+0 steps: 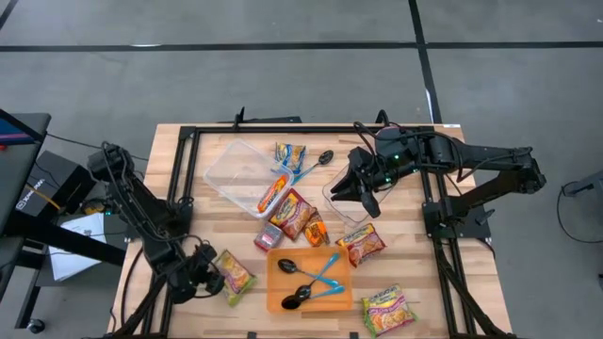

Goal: Pick & Place Food Item
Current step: Put the green noodle pack into the transparent container

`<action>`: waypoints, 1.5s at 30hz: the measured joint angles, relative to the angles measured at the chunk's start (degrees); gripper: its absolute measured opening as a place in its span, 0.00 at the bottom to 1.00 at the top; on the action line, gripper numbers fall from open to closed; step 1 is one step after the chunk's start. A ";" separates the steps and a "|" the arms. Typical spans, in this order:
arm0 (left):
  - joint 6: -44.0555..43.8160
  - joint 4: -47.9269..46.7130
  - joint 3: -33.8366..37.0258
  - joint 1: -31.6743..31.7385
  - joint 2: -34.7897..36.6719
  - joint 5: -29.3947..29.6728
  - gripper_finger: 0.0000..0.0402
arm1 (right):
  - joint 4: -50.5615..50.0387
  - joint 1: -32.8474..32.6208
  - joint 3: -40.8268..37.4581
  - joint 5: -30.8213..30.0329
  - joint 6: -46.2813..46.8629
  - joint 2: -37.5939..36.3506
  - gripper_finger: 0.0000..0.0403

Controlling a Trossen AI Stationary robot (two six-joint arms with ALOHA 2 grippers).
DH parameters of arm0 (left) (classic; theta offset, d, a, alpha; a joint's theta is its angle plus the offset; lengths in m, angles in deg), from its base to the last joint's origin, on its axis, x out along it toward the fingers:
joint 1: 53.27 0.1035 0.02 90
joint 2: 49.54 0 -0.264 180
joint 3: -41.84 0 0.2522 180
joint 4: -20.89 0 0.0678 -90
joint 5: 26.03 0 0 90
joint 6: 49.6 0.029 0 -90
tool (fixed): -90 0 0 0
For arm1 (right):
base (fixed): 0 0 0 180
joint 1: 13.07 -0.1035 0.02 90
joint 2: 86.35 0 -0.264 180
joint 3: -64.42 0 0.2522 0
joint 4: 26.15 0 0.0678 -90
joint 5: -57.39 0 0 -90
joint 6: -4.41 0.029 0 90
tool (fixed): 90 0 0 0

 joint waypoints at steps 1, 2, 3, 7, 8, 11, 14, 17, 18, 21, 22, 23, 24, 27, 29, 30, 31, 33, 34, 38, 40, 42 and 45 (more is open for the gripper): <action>1.63 -0.24 0.00 -0.02 0.00 0.67 0.56 | 0.00 0.04 0.00 0.00 0.00 0.00 0.23; 3.69 -0.28 0.00 -0.02 0.00 0.96 0.56 | 0.00 0.08 0.00 0.00 0.00 0.00 0.23; 6.00 -0.25 0.00 -0.02 0.00 1.03 0.56 | 0.00 0.08 0.00 0.00 0.00 0.00 0.23; 17.21 0.96 0.00 -0.08 -0.02 0.41 0.55 | -0.15 0.08 0.00 0.00 0.02 0.00 0.23; 20.02 1.73 0.00 -0.14 -0.02 -0.21 0.55 | -0.25 0.08 0.00 0.00 0.02 0.00 0.23; 25.07 3.53 0.00 -0.61 0.00 -2.36 0.53 | -0.69 0.08 0.00 0.00 0.05 0.00 0.23; 25.49 3.37 0.00 -1.31 0.00 -3.98 0.52 | -1.63 0.08 0.00 0.02 0.47 0.00 0.23; 24.35 2.35 0.00 -2.03 0.02 -3.28 0.52 | -1.58 0.08 0.00 0.01 0.63 -0.02 0.23; 24.62 1.81 0.00 -2.21 0.02 -2.26 0.51 | -1.61 0.08 0.00 0.00 0.63 -0.01 0.23; 30.19 2.01 0.00 -3.05 0.02 1.28 0.51 | -1.58 0.11 0.00 0.00 0.61 -0.02 0.23; 32.86 2.32 0.00 -3.28 0.02 2.27 0.50 | -1.62 0.13 0.00 0.00 0.62 -0.01 0.23; 35.21 2.45 0.00 -3.39 0.02 2.87 0.50 | -1.69 0.15 0.00 0.00 0.64 -0.01 0.23; 37.19 2.37 0.00 -3.41 0.02 3.20 0.50 | -1.91 0.15 0.00 0.00 0.87 -0.02 0.23; 41.53 1.35 -0.02 -3.41 0.02 4.19 0.49 | -3.18 0.13 0.00 0.00 1.51 -0.02 0.23; 43.46 -0.55 -0.02 -3.31 0.02 4.57 0.48 | -3.93 0.13 0.00 -0.02 1.59 -0.01 0.23; 43.94 -1.57 -0.02 -3.30 0.02 4.64 0.47 | -4.16 0.13 0.00 -0.04 1.89 -0.02 0.23; 44.08 -2.67 -0.02 -3.30 0.02 4.86 0.46 | -4.35 0.10 0.00 -0.05 2.34 -0.02 0.23; 44.97 -3.60 0.00 -3.35 0.02 4.89 0.45 | -4.53 0.08 -0.13 -0.07 2.95 -0.02 0.23; 45.63 -3.42 0.00 -3.46 0.02 4.88 0.44 | -4.92 0.08 -0.16 -0.10 3.01 -0.02 0.23; 47.19 -3.54 0.00 -3.48 -0.14 4.83 0.42 | -5.43 0.08 -0.17 -0.18 3.24 -0.02 0.23; 47.25 -3.51 0.00 -3.48 -1.18 4.91 0.41 | -5.42 0.08 -0.17 -0.34 3.69 -0.02 0.23; 47.33 -2.59 0.00 -3.48 -2.73 4.94 0.41 | -5.42 0.08 -0.17 -0.44 3.69 -0.02 0.23; 47.34 -0.49 0.00 -3.48 -5.82 4.97 0.41 | -5.42 0.08 -0.20 -0.46 4.40 0.00 0.23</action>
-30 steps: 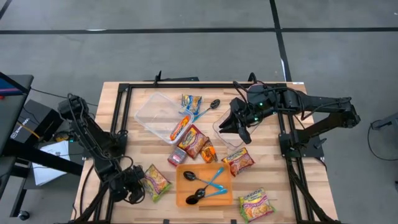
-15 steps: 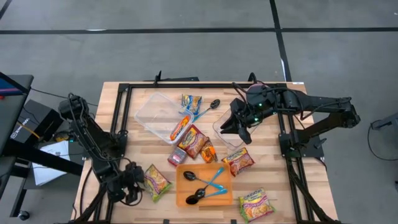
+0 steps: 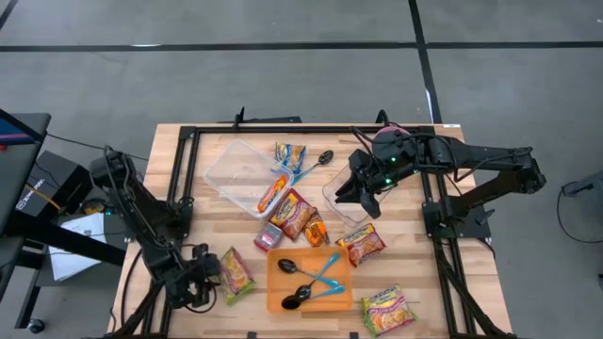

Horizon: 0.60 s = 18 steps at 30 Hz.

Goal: Pick & Place Food Item
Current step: Put the green noodle pack into the transparent container

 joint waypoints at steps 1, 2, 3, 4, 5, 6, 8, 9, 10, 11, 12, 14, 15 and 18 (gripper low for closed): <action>0.02 0.99 -0.01 -0.01 -1.10 0.28 0.41 | -0.02 0.00 0.00 0.00 0.10 -0.02 0.23; 0.00 1.86 -0.10 -0.03 -2.01 0.84 0.41 | -0.02 0.00 -0.02 0.00 0.13 -0.02 0.23; -0.23 2.70 -0.20 -0.04 -2.79 1.30 0.41 | -0.06 0.00 -0.02 0.00 0.21 0.00 0.23; -0.48 3.36 -0.22 -0.04 -3.55 1.51 0.41 | -0.06 0.00 -0.02 0.00 0.58 -0.01 0.23; -0.89 3.58 -0.22 -0.04 -4.05 1.51 0.41 | -0.09 0.00 -0.02 0.00 0.90 -0.02 0.23; -1.79 3.56 -0.22 -0.04 -4.34 1.55 0.41 | -0.11 0.00 -0.02 0.00 1.16 -0.02 0.23; -3.68 3.40 -0.22 -0.04 -4.66 2.23 0.39 | -0.11 0.00 -0.02 0.00 1.18 0.00 0.23; -4.47 3.19 -0.19 -0.04 -4.69 2.63 0.37 | -0.11 0.00 -0.02 0.00 1.18 -0.02 0.23; -5.08 3.14 -0.17 -0.02 -4.69 2.97 0.35 | -0.11 0.00 -0.02 0.00 1.18 0.00 0.23; -5.38 3.08 -0.17 0.13 -4.69 3.19 0.31 | -0.10 0.00 -0.02 0.00 1.18 -0.01 0.23; -5.49 3.04 -0.15 0.34 -4.69 3.38 0.28 | -0.09 0.02 -0.02 0.00 1.18 0.00 0.23; -5.67 3.04 -0.09 0.85 -4.38 3.58 0.18 | -0.04 0.02 -0.03 -0.22 1.18 -0.01 0.23; -5.67 2.98 -0.07 1.08 -4.02 3.59 0.12 | -0.04 0.02 -0.02 -0.24 1.18 -0.02 0.23; -5.79 2.38 0.08 1.48 -2.28 2.90 0.03 | -0.02 0.07 -0.04 -0.50 1.18 0.00 0.23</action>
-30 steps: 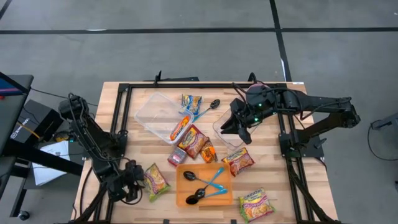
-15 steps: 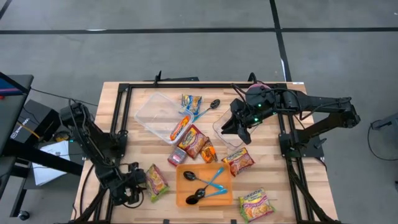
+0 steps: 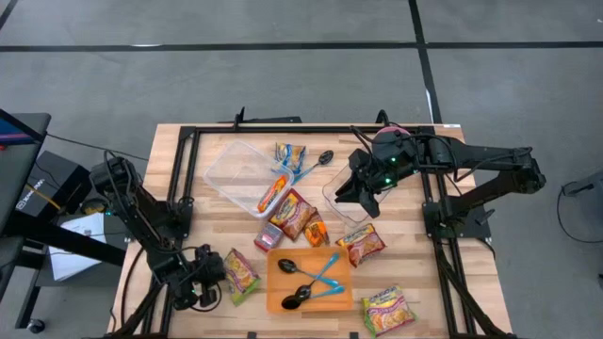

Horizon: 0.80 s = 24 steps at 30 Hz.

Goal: Pick & Place Food Item
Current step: Put the green noodle pack into the transparent container

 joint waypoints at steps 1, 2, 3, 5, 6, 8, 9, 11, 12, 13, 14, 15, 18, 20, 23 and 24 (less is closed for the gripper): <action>-0.02 -0.35 0.10 0.05 0.80 -0.33 0.03 | 0.00 -0.02 0.00 -0.45 -0.02 0.00 0.23; -0.09 -0.61 0.14 0.05 1.79 -0.50 0.02 | 0.02 -0.02 0.00 -0.79 -0.07 -0.02 0.23; -0.73 -0.64 0.16 0.05 2.88 -0.52 0.01 | 0.05 -0.01 0.00 -0.95 -0.26 -0.01 0.23; -2.72 -0.66 0.16 0.05 5.41 -0.39 0.00 | 0.15 0.00 0.00 -1.13 -0.98 0.00 0.23; -4.03 -0.89 0.16 0.02 6.78 -0.39 0.00 | 0.15 0.00 0.00 -1.31 -1.30 -0.02 0.23; -6.07 -0.88 0.16 0.02 9.80 0.09 0.00 | 0.16 -0.02 0.00 -1.67 -1.57 -0.02 0.23; -7.37 -0.76 0.13 0.05 11.46 0.65 0.00 | 0.18 -0.02 0.00 -1.79 -1.57 0.00 0.23; -10.17 -0.75 0.13 0.02 14.51 2.45 0.00 | 0.40 -0.02 0.00 -1.88 -1.61 -0.02 0.23; -11.81 -0.83 0.13 0.02 16.05 3.21 0.00 | 0.54 -0.02 0.00 -1.88 -1.70 0.00 0.23; -13.23 -0.84 0.13 0.04 17.52 3.90 0.00 | 0.66 -0.02 0.00 -1.88 -1.70 -0.01 0.23; -14.75 -0.66 0.11 0.02 18.83 4.61 0.00 | 0.83 -0.02 0.00 -1.88 -1.75 -0.02 0.23; -16.19 -0.54 0.11 0.02 20.06 5.00 0.00 | 0.96 -0.02 0.00 -1.88 -1.99 -0.02 0.23; -20.37 -0.13 0.09 -0.11 22.83 6.12 0.00 | 1.52 -0.04 0.00 -1.89 -2.93 -0.01 0.23; -22.42 0.52 0.08 -0.30 24.10 6.85 0.00 | 1.74 -0.04 0.00 -1.88 -3.29 0.00 0.23; -24.86 2.10 0.07 -0.33 24.81 9.94 0.00 | 1.92 -0.04 0.00 -1.89 -4.09 -0.01 0.23; -25.19 3.13 0.07 -0.33 24.83 11.87 0.00 | 1.92 -0.04 0.00 -1.89 -4.16 -0.02 0.23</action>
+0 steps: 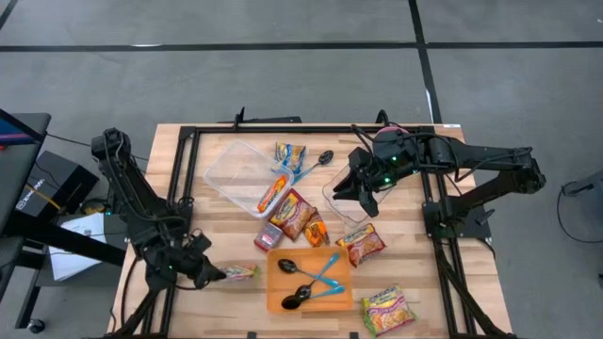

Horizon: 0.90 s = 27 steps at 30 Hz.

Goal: Pick & Place Food Item
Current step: Put the green noodle pack into the transparent container

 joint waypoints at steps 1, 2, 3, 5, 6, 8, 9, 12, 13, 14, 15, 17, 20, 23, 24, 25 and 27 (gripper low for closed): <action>-0.08 1.42 0.00 0.00 -0.05 2.40 0.00 | 0.00 0.00 0.00 0.00 0.00 0.01 0.23; -0.08 3.02 0.00 0.00 -0.14 5.17 0.00 | -0.02 0.00 0.00 -0.01 0.00 0.00 0.23; 0.03 4.62 0.00 0.00 -0.19 8.24 0.00 | 0.00 0.00 0.00 0.00 -0.03 0.00 0.23; 0.07 7.55 0.00 0.00 -0.30 14.36 0.00 | 0.00 -0.12 0.00 0.00 -0.15 0.00 0.23; 0.34 8.76 -0.02 0.00 -0.30 16.82 0.00 | -0.02 -0.19 0.00 0.00 -0.15 0.01 0.23; 1.81 11.13 -0.02 0.00 -0.30 20.82 0.00 | -0.01 -0.46 -0.02 -0.02 -0.35 0.00 0.23; 2.27 12.18 -0.02 -0.02 -0.30 22.66 0.00 | -0.01 -0.51 -0.02 0.00 -0.52 0.00 0.23; 4.43 15.39 -0.05 0.19 -0.30 28.56 0.00 | -0.02 -0.52 -0.02 0.00 -1.20 0.00 0.23; 5.12 16.28 -0.09 0.40 -0.30 30.17 0.00 | -0.02 -0.52 -0.02 0.00 -1.43 0.02 0.23; 5.81 17.18 -0.09 0.70 -0.30 31.87 0.00 | -0.02 -0.50 -0.02 0.00 -1.68 0.02 0.23; 6.64 18.12 -0.09 1.11 -0.30 33.52 0.00 | -0.04 -0.50 -0.02 -0.02 -1.92 0.00 0.23; 8.37 20.18 -0.09 2.41 -0.30 35.96 0.00 | -0.04 -0.50 -0.02 -0.26 -2.11 0.00 0.23; 12.44 23.50 -0.09 5.50 -0.30 36.60 0.00 | -0.04 -0.44 -0.02 -0.27 -2.93 0.00 0.23; 17.62 27.59 -0.11 9.06 -0.19 35.97 0.00 | -0.04 -0.37 -0.02 -0.30 -3.41 0.01 0.23; 19.73 28.90 -0.11 10.37 0.05 35.57 0.00 | -0.04 -0.37 -0.02 -0.32 -3.49 0.00 0.23; 22.15 30.34 -0.11 11.70 0.34 35.28 0.00 | -0.04 -0.37 -0.02 -0.30 -3.58 0.02 0.23; 27.50 33.59 -0.11 14.19 1.21 35.27 0.00 | -0.04 -0.37 -0.02 -0.32 -3.58 0.01 0.23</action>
